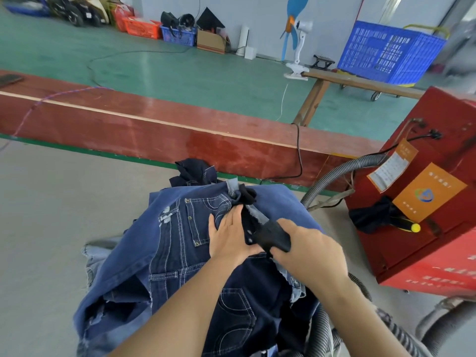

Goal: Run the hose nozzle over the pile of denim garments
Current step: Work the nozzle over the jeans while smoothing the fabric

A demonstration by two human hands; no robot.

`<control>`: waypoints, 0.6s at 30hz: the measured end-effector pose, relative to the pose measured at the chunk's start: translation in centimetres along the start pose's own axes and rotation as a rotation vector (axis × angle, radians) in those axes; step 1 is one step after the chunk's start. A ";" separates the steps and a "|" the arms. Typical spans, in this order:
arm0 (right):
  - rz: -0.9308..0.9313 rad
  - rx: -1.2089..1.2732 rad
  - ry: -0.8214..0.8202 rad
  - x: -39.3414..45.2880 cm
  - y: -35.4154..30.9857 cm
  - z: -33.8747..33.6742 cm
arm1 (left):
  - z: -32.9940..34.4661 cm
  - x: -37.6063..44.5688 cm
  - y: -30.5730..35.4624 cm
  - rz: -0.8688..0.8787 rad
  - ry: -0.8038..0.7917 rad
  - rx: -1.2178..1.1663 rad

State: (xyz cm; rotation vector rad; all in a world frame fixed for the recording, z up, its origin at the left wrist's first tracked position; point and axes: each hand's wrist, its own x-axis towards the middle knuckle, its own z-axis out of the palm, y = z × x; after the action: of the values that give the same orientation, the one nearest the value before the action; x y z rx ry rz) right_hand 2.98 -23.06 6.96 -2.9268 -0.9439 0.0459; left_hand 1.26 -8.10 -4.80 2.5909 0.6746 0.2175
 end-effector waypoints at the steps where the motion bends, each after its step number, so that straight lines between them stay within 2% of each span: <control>1: -0.003 -0.006 -0.016 0.2 -0.2 0.5 | 0.1 0.0 0.0 -0.002 0.007 -0.008; 9: -0.006 -0.104 0.067 3.0 -2.0 2.6 | 0.3 0.5 -0.3 0.014 0.015 -0.041; 14: -0.020 0.011 0.064 4.1 -2.6 2.3 | 0.1 0.5 -0.6 0.024 0.008 -0.066; 18: 0.005 0.071 0.215 3.6 -1.0 -0.1 | 0.0 0.4 -0.6 0.015 -0.020 -0.068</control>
State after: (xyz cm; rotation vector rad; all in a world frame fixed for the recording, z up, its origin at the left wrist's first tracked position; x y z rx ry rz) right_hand 5.30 -20.18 7.07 -2.7982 -0.8816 -0.2254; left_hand 1.37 -7.45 -5.02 2.5309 0.6307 0.2155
